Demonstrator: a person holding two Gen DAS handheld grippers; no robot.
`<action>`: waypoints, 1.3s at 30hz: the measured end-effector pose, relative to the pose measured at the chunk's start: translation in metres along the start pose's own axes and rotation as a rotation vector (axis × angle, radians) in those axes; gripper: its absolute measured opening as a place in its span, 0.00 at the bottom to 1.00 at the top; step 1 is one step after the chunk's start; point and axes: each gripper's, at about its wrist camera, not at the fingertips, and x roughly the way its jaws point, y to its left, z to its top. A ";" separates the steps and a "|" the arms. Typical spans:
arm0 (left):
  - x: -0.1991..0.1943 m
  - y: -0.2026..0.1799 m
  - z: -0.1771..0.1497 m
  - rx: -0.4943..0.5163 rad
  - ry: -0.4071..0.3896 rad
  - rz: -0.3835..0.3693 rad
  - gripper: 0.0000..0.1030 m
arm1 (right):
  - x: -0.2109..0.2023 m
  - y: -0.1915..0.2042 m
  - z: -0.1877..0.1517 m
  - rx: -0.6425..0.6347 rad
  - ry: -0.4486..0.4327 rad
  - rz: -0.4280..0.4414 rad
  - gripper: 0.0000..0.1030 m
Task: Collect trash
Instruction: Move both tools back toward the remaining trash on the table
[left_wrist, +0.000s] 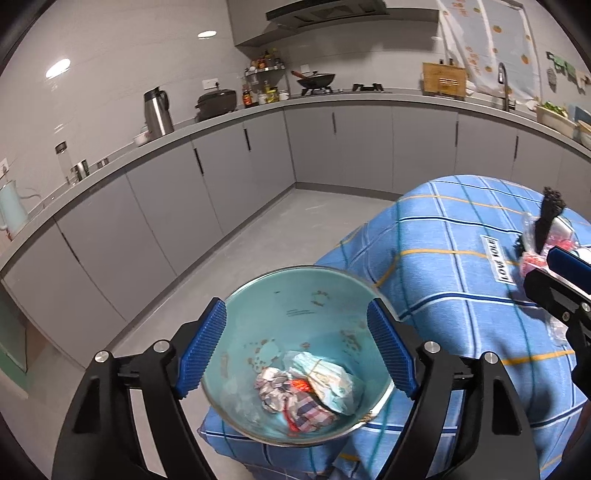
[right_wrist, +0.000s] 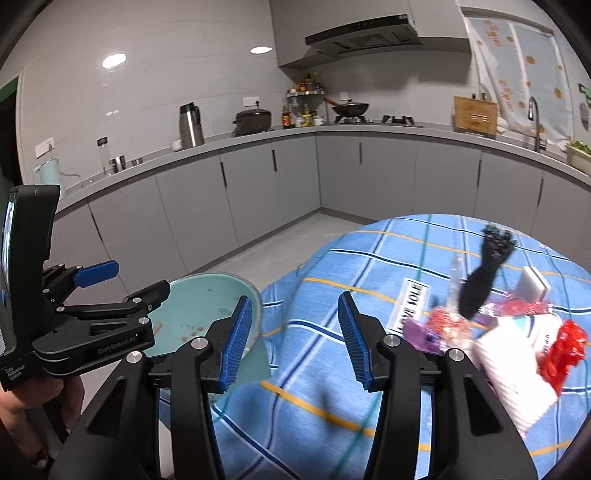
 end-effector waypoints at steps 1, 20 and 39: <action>-0.002 -0.005 0.001 0.009 -0.004 -0.007 0.76 | -0.003 -0.002 -0.001 0.003 -0.002 -0.007 0.48; -0.011 -0.100 0.006 0.142 -0.033 -0.132 0.82 | -0.074 -0.084 -0.028 0.084 -0.065 -0.223 0.53; -0.006 -0.204 0.009 0.271 -0.036 -0.250 0.83 | -0.103 -0.155 -0.062 0.201 -0.047 -0.408 0.57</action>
